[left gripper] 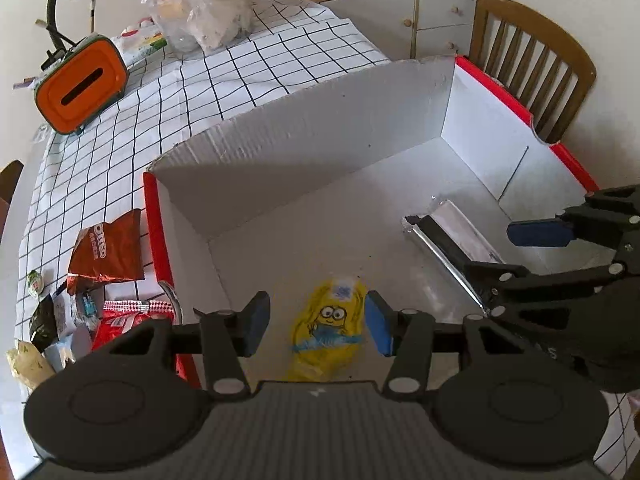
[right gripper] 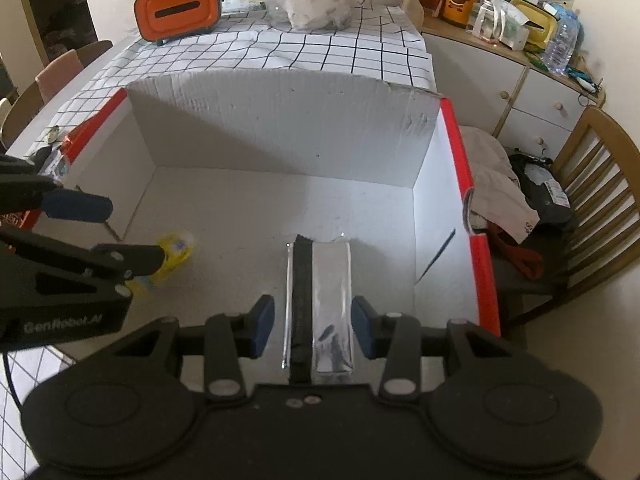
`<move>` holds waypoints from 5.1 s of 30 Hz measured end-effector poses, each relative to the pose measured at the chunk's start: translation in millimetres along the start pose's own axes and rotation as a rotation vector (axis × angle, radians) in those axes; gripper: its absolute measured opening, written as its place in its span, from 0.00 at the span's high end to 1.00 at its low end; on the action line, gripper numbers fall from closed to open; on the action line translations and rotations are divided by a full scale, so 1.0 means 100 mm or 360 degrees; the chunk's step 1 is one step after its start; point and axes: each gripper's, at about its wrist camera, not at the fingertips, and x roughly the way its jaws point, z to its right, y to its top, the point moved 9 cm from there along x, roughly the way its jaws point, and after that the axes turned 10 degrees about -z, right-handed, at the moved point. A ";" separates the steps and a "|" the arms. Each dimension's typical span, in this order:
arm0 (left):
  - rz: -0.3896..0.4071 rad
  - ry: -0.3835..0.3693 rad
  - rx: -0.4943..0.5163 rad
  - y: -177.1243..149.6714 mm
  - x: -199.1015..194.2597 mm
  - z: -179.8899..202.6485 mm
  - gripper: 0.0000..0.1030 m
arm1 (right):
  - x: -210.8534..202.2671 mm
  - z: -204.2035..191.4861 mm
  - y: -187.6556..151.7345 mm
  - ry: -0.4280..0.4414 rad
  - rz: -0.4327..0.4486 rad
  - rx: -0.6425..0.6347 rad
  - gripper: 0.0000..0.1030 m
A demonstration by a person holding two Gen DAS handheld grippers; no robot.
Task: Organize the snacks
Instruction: 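Open the left tool over the box while the right tool releases the foil bar inside, then move both tools back from the box toward the snack pile, then grasp the red checkered chip bag with the right tool while the left tool grasps the beige pouch, then carry the beige pouch with the left tool while the right tool carries the chip bag into the box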
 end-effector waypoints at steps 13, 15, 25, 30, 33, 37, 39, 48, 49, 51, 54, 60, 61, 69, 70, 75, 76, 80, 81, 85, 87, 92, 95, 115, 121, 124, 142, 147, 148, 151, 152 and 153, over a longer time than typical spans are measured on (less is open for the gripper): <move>0.0164 -0.0118 -0.0161 -0.11 -0.43 -0.21 0.46 | -0.56 -0.02 -0.03 0.0148 0.0192 0.0082 0.59; 0.0209 -0.0124 -0.0178 -0.14 -0.54 -0.25 0.42 | -0.65 -0.06 -0.02 0.0169 0.0218 0.0094 0.59; 0.0377 -0.0111 -0.0236 -0.31 -0.95 -0.48 0.32 | -1.05 -0.28 -0.05 0.0162 0.0410 0.0052 0.58; 0.0442 -0.0084 -0.0233 -0.45 -1.12 -0.59 0.27 | -1.18 -0.45 -0.08 0.0171 0.0496 0.0018 0.51; 0.0471 -0.0080 -0.0235 -0.54 -1.19 -0.66 0.25 | -1.24 -0.59 -0.09 0.0168 0.0543 -0.0018 0.44; 0.0505 -0.0070 -0.0233 -0.69 -1.25 -0.78 0.21 | -1.29 -0.78 -0.10 0.0173 0.0579 -0.0046 0.20; 0.0525 -0.0066 -0.0234 -0.79 -1.28 -0.87 0.19 | -1.33 -0.88 -0.11 0.0183 0.0626 -0.0050 0.11; 0.0612 -0.0027 -0.0305 -1.20 -1.37 -1.41 0.07 | -1.38 -1.37 -0.09 0.0240 0.0672 -0.0081 0.00; 0.0617 -0.0025 -0.0320 -1.24 -1.37 -1.49 0.06 | -1.39 -1.43 -0.08 0.0253 0.0673 -0.0078 0.00; 0.0614 -0.0023 -0.0347 -1.30 -1.35 -1.65 0.06 | -1.39 -1.53 -0.08 0.0259 0.0690 -0.0062 0.00; 0.0598 -0.0021 -0.0396 -1.40 -1.31 -1.91 0.06 | -1.36 -1.69 -0.08 0.0254 0.0699 -0.0028 0.00; 0.0557 0.0012 -0.0461 -1.51 -1.16 -2.38 0.06 | -1.21 -2.05 -0.08 0.0220 0.0661 -0.0053 0.00; 0.0549 0.0025 -0.0463 -1.51 -1.12 -2.46 0.06 | -1.18 -2.12 -0.07 0.0215 0.0654 -0.0059 0.00; 0.0488 0.0083 -0.0424 -1.53 -0.79 -2.92 0.06 | -0.78 -2.59 0.08 0.0205 0.0459 -0.0056 0.00; 0.0474 0.0093 -0.0423 -1.53 -0.74 -2.97 0.06 | -0.73 -2.63 0.11 0.0206 0.0437 -0.0044 0.01; 0.0428 0.0085 -0.0422 -1.50 -0.49 -3.14 0.06 | -0.46 -2.75 0.30 0.0181 0.0340 0.0043 0.02; 0.0413 0.0080 -0.0430 -1.50 -0.43 -3.18 0.06 | -0.39 -2.77 0.35 0.0162 0.0319 0.0060 0.02; 0.0359 0.0078 -0.0458 -1.48 -0.22 -3.27 0.06 | -0.13 -2.76 0.50 0.0120 0.0243 0.0166 0.04; 0.0349 0.0076 -0.0465 -1.47 -0.17 -3.29 0.06 | -0.05 -2.75 0.53 0.0111 0.0221 0.0197 0.04; 0.0301 0.0068 -0.0521 -1.45 0.00 -3.34 0.06 | 0.20 -2.72 0.66 0.0054 0.0140 0.0295 0.07; 0.0278 0.0067 -0.0543 -1.44 0.07 -3.36 0.06 | 0.33 -2.69 0.71 0.0022 0.0087 0.0344 0.08; 0.0225 0.0047 -0.0594 -1.40 0.21 -3.40 0.06 | 0.56 -2.65 0.78 -0.0010 -0.0027 0.0458 0.12; 0.0187 0.0039 -0.0617 -1.38 0.29 -3.41 0.07 | 0.67 -2.66 0.81 -0.0033 -0.0076 0.0490 0.14; 0.0125 -0.0064 -0.0656 -1.31 0.43 -3.33 0.60 | 0.82 -2.69 0.83 -0.0026 -0.0086 0.0427 0.29; 0.0130 -0.0038 -0.0633 -1.31 0.41 -3.32 0.64 | 0.74 -2.69 0.80 0.0000 -0.0030 0.0403 0.31; 0.0125 -0.0009 -0.0609 -1.32 0.40 -3.31 0.65 | 0.68 -2.68 0.78 0.0007 -0.0012 0.0400 0.32; 0.0183 -0.0054 -0.0653 -1.47 -0.01 -3.29 0.71 | -0.05 -2.63 0.64 0.0170 0.0183 0.0339 0.33; 0.0206 -0.0070 -0.0643 -1.47 -0.27 -3.15 0.71 | -0.35 -2.57 0.59 0.0228 0.0233 0.0302 0.33; 0.0212 -0.0072 -0.0642 -1.46 -0.33 -3.12 0.71 | -0.41 -2.54 0.59 0.0229 0.0238 0.0291 0.33; 0.0227 -0.0061 -0.0649 -1.40 -0.50 -3.02 0.71 | -0.58 -2.45 0.58 0.0247 0.0255 0.0239 0.33; 0.0235 -0.0062 -0.0649 -1.38 -0.54 -2.99 0.71 | -0.63 -2.40 0.57 0.0249 0.0262 0.0228 0.33; 0.0244 -0.0064 -0.0647 -1.35 -0.60 -2.95 0.71 | -0.68 -2.35 0.57 0.0246 0.0268 0.0215 0.33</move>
